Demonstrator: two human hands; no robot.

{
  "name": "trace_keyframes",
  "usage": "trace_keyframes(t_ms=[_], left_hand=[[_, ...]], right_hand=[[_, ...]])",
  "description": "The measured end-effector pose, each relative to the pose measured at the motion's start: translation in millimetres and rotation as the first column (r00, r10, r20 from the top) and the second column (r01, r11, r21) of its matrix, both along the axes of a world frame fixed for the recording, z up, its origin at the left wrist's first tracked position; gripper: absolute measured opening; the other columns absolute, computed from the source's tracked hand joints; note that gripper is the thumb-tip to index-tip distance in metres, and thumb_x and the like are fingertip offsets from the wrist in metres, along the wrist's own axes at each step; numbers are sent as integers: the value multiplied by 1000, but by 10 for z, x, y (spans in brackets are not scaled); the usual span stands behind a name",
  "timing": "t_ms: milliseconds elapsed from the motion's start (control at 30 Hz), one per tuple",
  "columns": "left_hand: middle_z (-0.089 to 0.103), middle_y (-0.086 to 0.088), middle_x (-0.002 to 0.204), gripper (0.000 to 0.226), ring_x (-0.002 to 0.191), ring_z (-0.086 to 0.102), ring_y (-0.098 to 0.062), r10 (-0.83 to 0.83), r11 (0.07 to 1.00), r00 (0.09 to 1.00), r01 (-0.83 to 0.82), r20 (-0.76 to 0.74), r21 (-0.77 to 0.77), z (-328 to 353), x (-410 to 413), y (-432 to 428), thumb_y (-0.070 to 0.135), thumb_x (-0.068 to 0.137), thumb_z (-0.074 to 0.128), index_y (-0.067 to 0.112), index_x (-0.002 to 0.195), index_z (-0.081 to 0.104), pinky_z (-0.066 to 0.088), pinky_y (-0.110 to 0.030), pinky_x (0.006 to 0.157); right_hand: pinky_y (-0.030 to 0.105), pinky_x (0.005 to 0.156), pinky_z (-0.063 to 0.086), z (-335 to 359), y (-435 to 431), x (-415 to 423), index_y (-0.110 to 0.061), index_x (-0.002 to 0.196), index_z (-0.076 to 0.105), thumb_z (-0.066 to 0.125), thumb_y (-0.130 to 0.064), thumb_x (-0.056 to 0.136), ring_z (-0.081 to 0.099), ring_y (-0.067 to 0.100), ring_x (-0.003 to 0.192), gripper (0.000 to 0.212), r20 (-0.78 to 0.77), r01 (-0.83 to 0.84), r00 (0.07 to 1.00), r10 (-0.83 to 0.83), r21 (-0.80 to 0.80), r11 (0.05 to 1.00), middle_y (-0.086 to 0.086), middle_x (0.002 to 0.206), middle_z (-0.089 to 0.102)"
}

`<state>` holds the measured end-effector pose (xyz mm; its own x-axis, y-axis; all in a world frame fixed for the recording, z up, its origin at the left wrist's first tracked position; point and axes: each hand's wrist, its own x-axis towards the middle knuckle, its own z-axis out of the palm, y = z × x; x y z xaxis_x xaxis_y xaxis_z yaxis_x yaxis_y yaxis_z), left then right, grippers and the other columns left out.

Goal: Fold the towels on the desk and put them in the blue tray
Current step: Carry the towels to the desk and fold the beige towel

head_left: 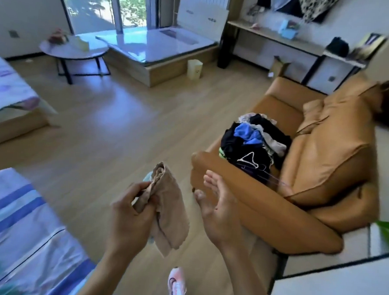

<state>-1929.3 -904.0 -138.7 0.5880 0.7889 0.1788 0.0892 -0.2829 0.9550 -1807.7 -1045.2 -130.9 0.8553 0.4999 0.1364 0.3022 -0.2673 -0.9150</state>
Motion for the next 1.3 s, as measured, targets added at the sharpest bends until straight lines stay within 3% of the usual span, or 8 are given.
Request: trace_keyframes(t_ms=[233,367,500,600,700,800,1067,1300], left_hand=[[70,15,83,67,71,62,1,-36,999,999,34,36,37,107,1409,458,-16,77,66,51,83,67,46,-17,64],[68,10,82,54,74,63,-3,-17,997,999,15,31,78,221,1974,847,-9,76,63,44,82,68,44,-14,64],[70,12,86,38,81,67,-8,-18,994,1000,17,14,111,229,2520,1337,2,70,56,34,85,70,49,-22,69],[71,12,90,41,82,69,-9,-15,991,1000,16,-7,135,148,2960,1752,-5,70,58,30,88,73,54,-30,70],[72,11,93,51,83,71,-8,-6,994,1000,7,-10,110,97,3400,2182,-16,72,61,30,88,74,55,-27,69],[73,14,90,46,83,70,-4,29,990,999,-25,-31,140,122,3856,2641,-9,70,60,31,86,75,51,-18,70],[72,12,84,40,79,68,-6,129,982,991,-125,-25,139,406,5081,4036,-3,67,59,30,85,73,50,-20,69],[72,12,84,42,78,68,-6,81,991,997,-82,11,110,399,6216,5266,-1,66,58,36,81,72,50,-17,69]], right_hand=[[23,102,46,71,452,1486,-36,139,50,65,-41,92,53,-5,125,50,5,-4,1000,4,-55,999,-19,133,59],[18,99,43,124,820,2158,-32,139,52,67,-40,93,54,-2,125,49,-45,11,999,-11,-14,1000,-15,132,60],[33,106,48,23,1387,2801,-30,132,55,68,-28,94,58,2,122,40,-122,2,993,2,33,999,-9,130,63],[39,108,48,-129,1939,3294,-26,128,59,68,-20,94,61,4,120,36,-172,-14,985,23,56,998,-10,126,66],[35,107,49,-250,2488,3773,-27,126,61,68,-21,94,62,1,119,33,-198,-58,978,69,61,996,-13,125,67],[36,107,48,-319,3019,4310,-26,125,62,67,-21,95,62,4,119,32,-199,-89,975,100,64,994,-10,125,67],[32,107,48,-91,4386,5643,-28,128,60,66,-24,95,60,0,119,34,-190,-119,973,131,76,990,-14,127,66],[32,106,49,-35,5456,6570,-28,122,64,67,-19,94,62,0,118,29,-157,-54,985,74,133,990,-14,123,69]])
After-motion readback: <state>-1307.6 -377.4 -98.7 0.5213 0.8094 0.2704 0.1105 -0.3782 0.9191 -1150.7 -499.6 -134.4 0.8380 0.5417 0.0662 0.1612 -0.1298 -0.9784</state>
